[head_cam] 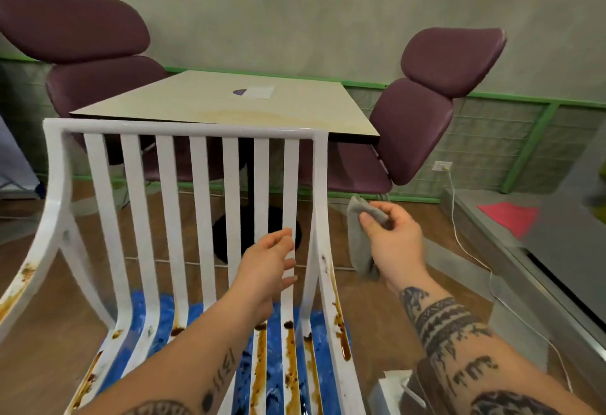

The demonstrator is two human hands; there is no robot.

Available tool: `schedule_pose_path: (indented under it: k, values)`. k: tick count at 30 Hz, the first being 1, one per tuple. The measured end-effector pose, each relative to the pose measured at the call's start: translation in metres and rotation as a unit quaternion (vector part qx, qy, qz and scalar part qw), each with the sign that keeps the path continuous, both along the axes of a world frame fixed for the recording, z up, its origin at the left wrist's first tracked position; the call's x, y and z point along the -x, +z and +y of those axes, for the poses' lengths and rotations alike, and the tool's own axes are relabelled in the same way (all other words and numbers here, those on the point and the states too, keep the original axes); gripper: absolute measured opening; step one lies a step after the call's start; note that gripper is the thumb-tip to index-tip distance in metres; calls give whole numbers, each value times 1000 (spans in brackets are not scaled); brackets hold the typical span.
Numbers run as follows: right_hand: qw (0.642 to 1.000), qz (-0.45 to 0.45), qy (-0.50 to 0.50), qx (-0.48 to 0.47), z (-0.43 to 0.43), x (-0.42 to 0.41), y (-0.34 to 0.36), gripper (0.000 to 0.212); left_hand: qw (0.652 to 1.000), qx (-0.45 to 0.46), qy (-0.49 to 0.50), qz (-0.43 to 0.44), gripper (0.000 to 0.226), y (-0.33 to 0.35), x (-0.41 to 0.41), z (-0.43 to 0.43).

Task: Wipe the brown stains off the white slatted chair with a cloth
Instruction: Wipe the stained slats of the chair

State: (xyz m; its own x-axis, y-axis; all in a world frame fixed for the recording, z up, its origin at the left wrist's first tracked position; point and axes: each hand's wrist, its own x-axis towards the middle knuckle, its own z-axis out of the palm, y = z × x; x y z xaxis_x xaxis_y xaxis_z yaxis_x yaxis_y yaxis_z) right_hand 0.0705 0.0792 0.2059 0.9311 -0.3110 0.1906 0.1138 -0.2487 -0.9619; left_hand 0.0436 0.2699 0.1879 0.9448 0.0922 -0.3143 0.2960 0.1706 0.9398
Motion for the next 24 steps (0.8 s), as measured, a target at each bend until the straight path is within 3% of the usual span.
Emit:
schedule_pose_path:
  k: [3,6,10,15,19,24]
  values:
    - [986,-49,-8,158,0,-33,-3,19,999,17,-21,44,31,-18,-18,-5]
    - [949,-108,36,293,10,-62,-9,30,995,43,-50,75,26,-26,-33,-19]
    - [901,-75,100,415,23,-87,-24,36,986,118,-76,93,28,-30,-42,-33]
    - [859,-45,151,488,22,-71,-38,48,973,179,-73,124,60,-41,-48,-28]
    - [868,62,183,457,8,-59,-23,37,958,245,-55,138,83,-45,-43,-20]
    - [899,-21,121,421,16,-77,-9,35,962,228,-55,140,86,-40,-37,-22]
